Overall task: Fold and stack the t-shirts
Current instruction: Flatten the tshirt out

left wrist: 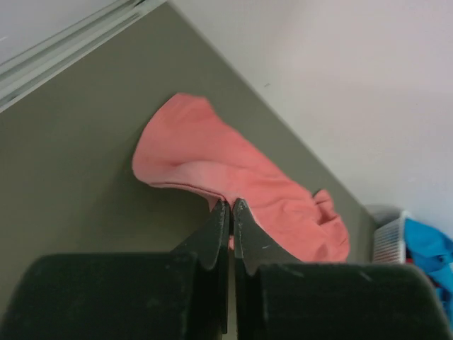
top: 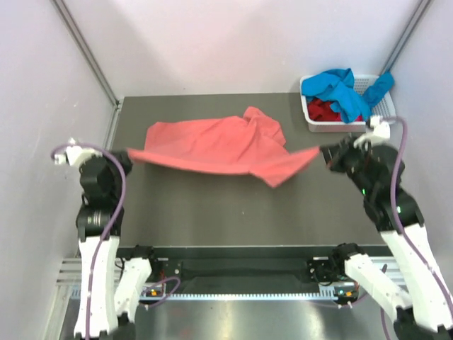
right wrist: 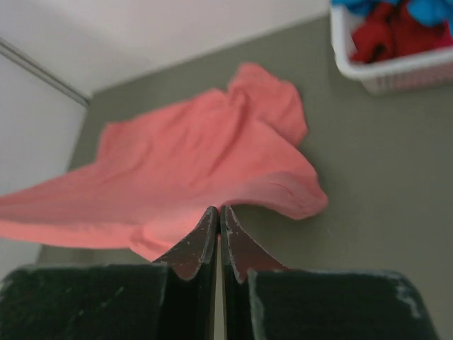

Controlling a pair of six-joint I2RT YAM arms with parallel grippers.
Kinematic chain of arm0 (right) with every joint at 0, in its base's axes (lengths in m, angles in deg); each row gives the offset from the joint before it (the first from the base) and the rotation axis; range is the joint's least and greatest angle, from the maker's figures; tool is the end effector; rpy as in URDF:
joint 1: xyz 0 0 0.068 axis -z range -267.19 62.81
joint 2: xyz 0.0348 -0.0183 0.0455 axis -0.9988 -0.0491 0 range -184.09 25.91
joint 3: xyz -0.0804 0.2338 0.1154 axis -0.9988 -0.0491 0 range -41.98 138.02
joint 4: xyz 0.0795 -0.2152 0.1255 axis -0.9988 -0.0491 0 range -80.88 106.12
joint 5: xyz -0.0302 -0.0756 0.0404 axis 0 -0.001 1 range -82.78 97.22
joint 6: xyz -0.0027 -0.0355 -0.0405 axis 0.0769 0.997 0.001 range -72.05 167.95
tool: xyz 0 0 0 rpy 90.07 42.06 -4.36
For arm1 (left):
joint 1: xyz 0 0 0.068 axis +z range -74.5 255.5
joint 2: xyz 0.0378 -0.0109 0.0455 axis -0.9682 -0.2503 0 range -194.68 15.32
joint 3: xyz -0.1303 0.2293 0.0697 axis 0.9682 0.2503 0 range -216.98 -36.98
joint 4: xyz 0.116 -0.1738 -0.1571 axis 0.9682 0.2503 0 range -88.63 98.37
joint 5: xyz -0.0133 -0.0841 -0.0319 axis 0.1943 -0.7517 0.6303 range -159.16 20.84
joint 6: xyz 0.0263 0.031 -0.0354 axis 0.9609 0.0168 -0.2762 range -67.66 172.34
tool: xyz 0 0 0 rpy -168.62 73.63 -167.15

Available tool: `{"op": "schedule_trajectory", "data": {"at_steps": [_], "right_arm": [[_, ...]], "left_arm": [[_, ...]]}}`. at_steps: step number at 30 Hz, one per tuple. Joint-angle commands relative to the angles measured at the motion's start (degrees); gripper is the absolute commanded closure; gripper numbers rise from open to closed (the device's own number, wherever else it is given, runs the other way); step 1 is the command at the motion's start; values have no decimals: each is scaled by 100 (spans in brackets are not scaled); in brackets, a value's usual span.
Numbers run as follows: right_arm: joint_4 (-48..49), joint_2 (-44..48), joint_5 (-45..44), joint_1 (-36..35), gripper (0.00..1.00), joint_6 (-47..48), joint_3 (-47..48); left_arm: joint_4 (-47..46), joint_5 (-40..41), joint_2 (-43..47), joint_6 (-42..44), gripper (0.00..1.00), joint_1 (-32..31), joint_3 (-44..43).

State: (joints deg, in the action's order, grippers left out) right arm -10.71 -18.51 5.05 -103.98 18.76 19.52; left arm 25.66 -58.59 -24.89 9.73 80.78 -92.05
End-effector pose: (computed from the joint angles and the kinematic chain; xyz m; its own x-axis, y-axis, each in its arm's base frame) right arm 0.1498 0.0438 0.4091 -0.2650 0.4291 -0.8635 -0.1418 0.8685 0.4750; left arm 0.1460 0.0200 0.3869 0.0630 -0.6625 -0.7464 -0.3096 0.6980 -0.6457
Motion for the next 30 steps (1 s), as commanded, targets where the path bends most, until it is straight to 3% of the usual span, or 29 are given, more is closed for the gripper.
{"op": "schedule_trajectory", "data": {"at_steps": [1, 7, 12, 19, 25, 28, 29, 30], "right_arm": [[-1086, 977, -188, -69, 100, 353, -557], [-2386, 2033, 663, -78, 100, -112, -1226], [-2941, 1956, 1324, -69, 100, -473, -1561], [-2302, 851, 2385, -69, 100, -491, -1930], [-2117, -529, 2564, -78, 100, -219, -1922], [-2055, -1206, 2608, -96, 89, 35, -1755], [-2002, -1348, 2608, -130, 74, 97, -1659], [-1923, -1506, 2512, -166, 65, 150, -1397]], "left_arm": [[1497, 1165, 881, 78, 100, -141, 285], [3482, 2343, 2358, -827, 100, -141, 462], [4329, 2801, 2860, -1847, 100, -351, 435], [4198, 2512, 2053, -1988, 100, -501, 532], [3960, 1791, 973, -1865, 100, -510, 646], [3943, 1773, 85, -1699, 57, -502, 481], [3838, 1730, -395, -1541, 43, -501, 393], [3672, 1494, -653, -1261, 18, -510, 192]]}}
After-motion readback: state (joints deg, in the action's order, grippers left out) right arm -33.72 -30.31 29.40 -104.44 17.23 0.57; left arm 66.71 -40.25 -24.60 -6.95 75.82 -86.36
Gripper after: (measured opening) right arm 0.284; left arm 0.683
